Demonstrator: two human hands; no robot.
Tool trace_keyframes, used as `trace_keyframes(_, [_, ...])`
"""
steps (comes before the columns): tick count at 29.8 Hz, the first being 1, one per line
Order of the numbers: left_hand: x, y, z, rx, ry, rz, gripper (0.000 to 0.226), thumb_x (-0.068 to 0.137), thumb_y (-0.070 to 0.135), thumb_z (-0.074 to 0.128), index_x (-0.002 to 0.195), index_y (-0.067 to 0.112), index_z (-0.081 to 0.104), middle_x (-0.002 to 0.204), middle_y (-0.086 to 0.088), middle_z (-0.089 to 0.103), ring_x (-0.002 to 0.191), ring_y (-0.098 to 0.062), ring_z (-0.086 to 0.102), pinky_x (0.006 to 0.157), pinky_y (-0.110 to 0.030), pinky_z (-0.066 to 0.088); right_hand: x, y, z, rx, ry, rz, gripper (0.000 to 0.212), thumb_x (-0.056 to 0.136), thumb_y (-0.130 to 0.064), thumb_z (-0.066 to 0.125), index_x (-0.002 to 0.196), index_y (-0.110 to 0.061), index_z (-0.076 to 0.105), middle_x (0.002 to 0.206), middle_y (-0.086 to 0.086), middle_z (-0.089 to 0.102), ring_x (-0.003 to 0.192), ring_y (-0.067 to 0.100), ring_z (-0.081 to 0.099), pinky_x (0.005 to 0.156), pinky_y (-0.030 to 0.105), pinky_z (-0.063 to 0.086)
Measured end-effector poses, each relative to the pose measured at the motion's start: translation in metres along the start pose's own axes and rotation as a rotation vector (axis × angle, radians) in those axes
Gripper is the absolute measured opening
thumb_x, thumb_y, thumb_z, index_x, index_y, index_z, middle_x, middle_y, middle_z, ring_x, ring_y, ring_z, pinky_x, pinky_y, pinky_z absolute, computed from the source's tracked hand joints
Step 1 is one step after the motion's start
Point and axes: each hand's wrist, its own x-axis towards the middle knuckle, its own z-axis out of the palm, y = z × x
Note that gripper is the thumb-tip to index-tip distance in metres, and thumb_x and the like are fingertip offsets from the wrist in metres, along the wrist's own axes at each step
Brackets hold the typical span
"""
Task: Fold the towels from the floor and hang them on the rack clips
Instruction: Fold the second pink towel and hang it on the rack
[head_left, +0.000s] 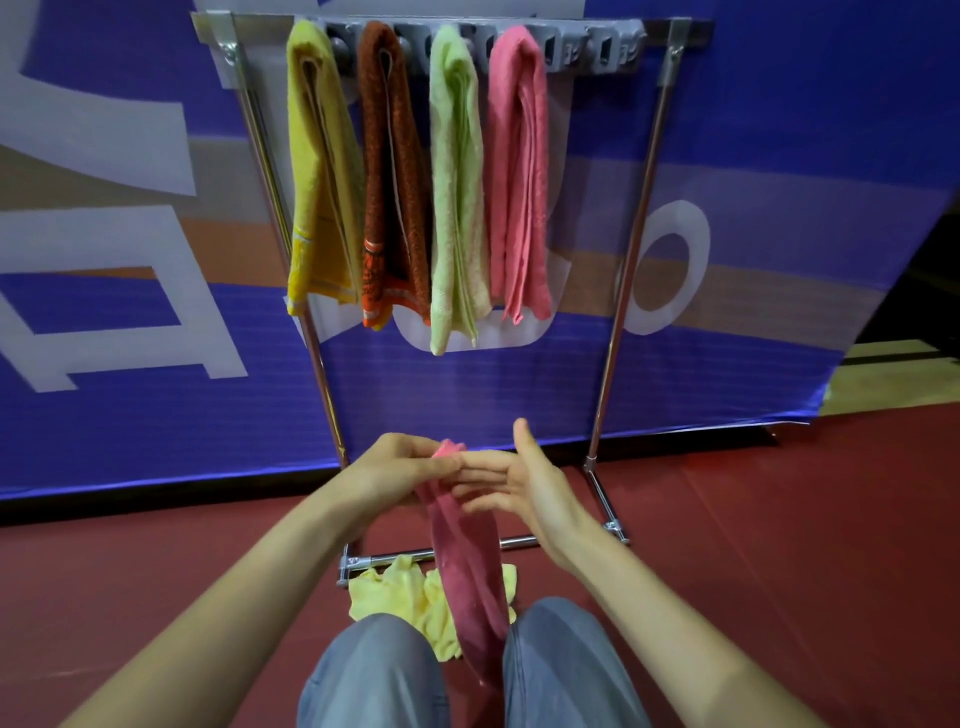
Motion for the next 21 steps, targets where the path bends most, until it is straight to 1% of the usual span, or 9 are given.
trace_keyframes(2, [-0.001, 0.000, -0.004, 0.039, -0.038, 0.029, 0.018, 0.086, 0.012, 0.057, 0.099, 0.003, 0.066, 0.094, -0.023, 0.068, 0.084, -0.027, 0.062, 0.088, -0.041, 0.050, -0.001, 0.003, -0.002, 0.000, -0.028, -0.021, 0.071, 0.094, -0.043, 0.002, 0.107, -0.003, 0.059, 0.104, 0.023, 0.062, 0.078, 0.020, 0.060, 0.065, 0.023, 0.051])
trace_keyframes(5, [-0.003, -0.001, -0.007, 0.086, -0.129, 0.067, 0.019, 0.088, 0.010, 0.053, 0.099, 0.001, 0.066, 0.079, -0.012, 0.068, 0.070, -0.014, 0.063, 0.070, -0.024, 0.051, -0.003, 0.006, -0.010, -0.013, -0.048, -0.058, 0.058, 0.095, -0.041, 0.007, 0.095, -0.013, 0.058, 0.084, 0.011, 0.067, 0.069, 0.018, 0.062, 0.064, 0.023, 0.051])
trace_keyframes(8, [-0.006, 0.001, -0.008, 0.189, -0.247, 0.104, 0.019, 0.090, 0.005, 0.048, 0.098, -0.002, 0.064, 0.082, -0.014, 0.063, 0.073, -0.015, 0.059, 0.066, -0.020, 0.049, -0.004, 0.004, -0.017, -0.203, -0.054, -0.103, 0.037, 0.098, -0.028, 0.021, 0.097, -0.010, 0.053, 0.063, 0.003, 0.064, 0.054, 0.009, 0.056, 0.058, 0.017, 0.047])
trace_keyframes(10, [-0.007, 0.004, -0.008, 0.249, -0.312, 0.122, 0.020, 0.091, 0.002, 0.045, 0.094, 0.007, 0.064, 0.082, -0.012, 0.061, 0.072, -0.013, 0.058, 0.068, -0.020, 0.050, -0.003, 0.002, -0.022, -0.335, -0.084, -0.134, 0.023, 0.097, -0.017, 0.031, 0.094, -0.009, 0.052, 0.052, -0.002, 0.057, 0.045, 0.004, 0.050, 0.049, 0.011, 0.042])
trace_keyframes(12, [-0.008, 0.006, -0.008, 0.301, -0.357, 0.133, 0.023, 0.091, 0.002, 0.044, 0.092, 0.014, 0.063, 0.080, -0.004, 0.062, 0.069, -0.005, 0.059, 0.070, -0.020, 0.050, -0.003, -0.002, -0.028, -0.444, -0.126, -0.148, 0.017, 0.094, -0.012, 0.039, 0.086, -0.014, 0.053, 0.042, -0.008, 0.052, 0.041, 0.002, 0.046, 0.048, 0.010, 0.039])
trace_keyframes(14, [-0.010, 0.009, -0.010, 0.369, -0.380, 0.150, 0.024, 0.092, 0.002, 0.043, 0.091, 0.017, 0.062, 0.078, 0.004, 0.061, 0.065, 0.003, 0.058, 0.070, -0.016, 0.050, -0.002, -0.006, -0.033, -0.530, -0.175, -0.117, 0.012, 0.092, -0.014, 0.046, 0.084, -0.017, 0.053, 0.046, -0.005, 0.049, 0.042, 0.005, 0.045, 0.047, 0.012, 0.040])
trace_keyframes(16, [-0.011, 0.013, -0.011, 0.425, -0.389, 0.175, 0.024, 0.092, 0.004, 0.043, 0.092, 0.019, 0.063, 0.079, 0.007, 0.062, 0.068, 0.004, 0.058, 0.071, -0.014, 0.049, -0.001, -0.009, -0.037, -0.599, -0.238, -0.032, 0.009, 0.090, -0.018, 0.051, 0.082, -0.020, 0.053, 0.050, 0.001, 0.047, 0.042, 0.005, 0.044, 0.044, 0.014, 0.041])
trace_keyframes(18, [-0.013, 0.016, -0.012, 0.465, -0.395, 0.191, 0.023, 0.092, 0.004, 0.043, 0.098, 0.012, 0.063, 0.084, 0.005, 0.063, 0.074, 0.001, 0.058, 0.074, -0.016, 0.049, 0.003, -0.008, -0.039, -0.657, -0.319, 0.060, 0.014, 0.089, -0.025, 0.052, 0.076, -0.022, 0.051, 0.049, 0.001, 0.045, 0.040, 0.006, 0.044, 0.041, 0.014, 0.040])
trace_keyframes(21, [-0.016, 0.022, -0.016, 0.552, -0.385, 0.202, 0.023, 0.092, 0.003, 0.042, 0.105, -0.002, 0.061, 0.091, -0.005, 0.061, 0.082, -0.011, 0.055, 0.080, -0.027, 0.049, 0.008, -0.006, -0.046, -0.800, -0.340, 0.120, 0.027, 0.087, -0.033, 0.055, 0.064, -0.019, 0.048, 0.054, 0.001, 0.042, 0.040, 0.006, 0.044, 0.042, 0.015, 0.039])
